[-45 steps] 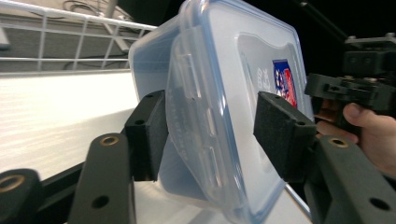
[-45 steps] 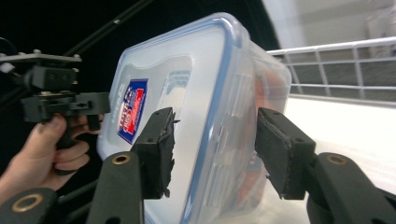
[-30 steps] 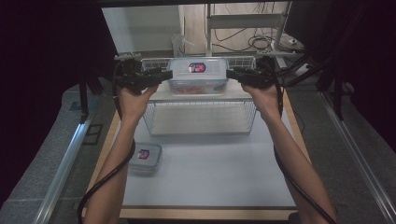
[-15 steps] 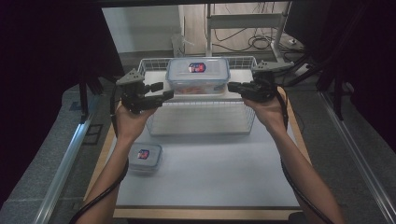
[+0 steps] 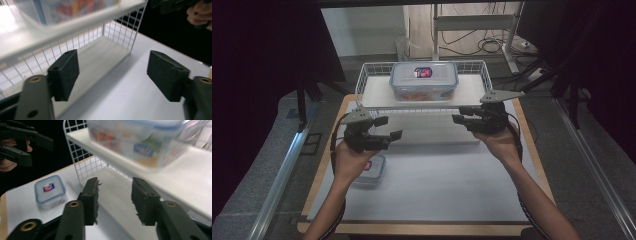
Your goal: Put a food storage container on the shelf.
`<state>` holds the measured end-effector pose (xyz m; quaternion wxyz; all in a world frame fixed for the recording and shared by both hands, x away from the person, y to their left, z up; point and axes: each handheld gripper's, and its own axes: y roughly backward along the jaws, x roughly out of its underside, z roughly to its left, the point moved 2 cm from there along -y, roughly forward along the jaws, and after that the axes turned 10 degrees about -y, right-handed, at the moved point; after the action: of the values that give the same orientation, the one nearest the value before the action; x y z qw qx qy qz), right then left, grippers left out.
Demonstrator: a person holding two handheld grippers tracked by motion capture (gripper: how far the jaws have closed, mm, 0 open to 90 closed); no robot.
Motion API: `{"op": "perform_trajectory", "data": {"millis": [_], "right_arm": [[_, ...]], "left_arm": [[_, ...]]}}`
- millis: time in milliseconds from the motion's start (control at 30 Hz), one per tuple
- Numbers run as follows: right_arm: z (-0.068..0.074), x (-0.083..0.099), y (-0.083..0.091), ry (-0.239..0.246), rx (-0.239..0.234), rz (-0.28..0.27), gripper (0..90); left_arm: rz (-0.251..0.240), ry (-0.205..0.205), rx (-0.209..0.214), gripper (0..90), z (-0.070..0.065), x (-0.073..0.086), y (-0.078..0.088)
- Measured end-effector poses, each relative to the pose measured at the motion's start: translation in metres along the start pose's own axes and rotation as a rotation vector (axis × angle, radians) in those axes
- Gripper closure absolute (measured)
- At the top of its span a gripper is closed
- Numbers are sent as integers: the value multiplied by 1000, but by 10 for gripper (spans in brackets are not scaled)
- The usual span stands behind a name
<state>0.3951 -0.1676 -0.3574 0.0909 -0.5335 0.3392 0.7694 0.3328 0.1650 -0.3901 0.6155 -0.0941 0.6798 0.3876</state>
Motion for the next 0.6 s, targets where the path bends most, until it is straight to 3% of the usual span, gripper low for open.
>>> {"op": "perform_trajectory", "data": {"millis": [100, 333, 600], "right_arm": [[5, 13, 3, 3, 0, 7, 492], [12, 44, 7, 9, 2, 30, 372], [17, 78, 11, 12, 18, 53, 244]], "left_arm": [[20, -10, -2, 205, -11, 12, 0], [19, 5, 9, 138, -30, 40, 2], [70, -8, -30, 73, -48, 70, 3]]}}
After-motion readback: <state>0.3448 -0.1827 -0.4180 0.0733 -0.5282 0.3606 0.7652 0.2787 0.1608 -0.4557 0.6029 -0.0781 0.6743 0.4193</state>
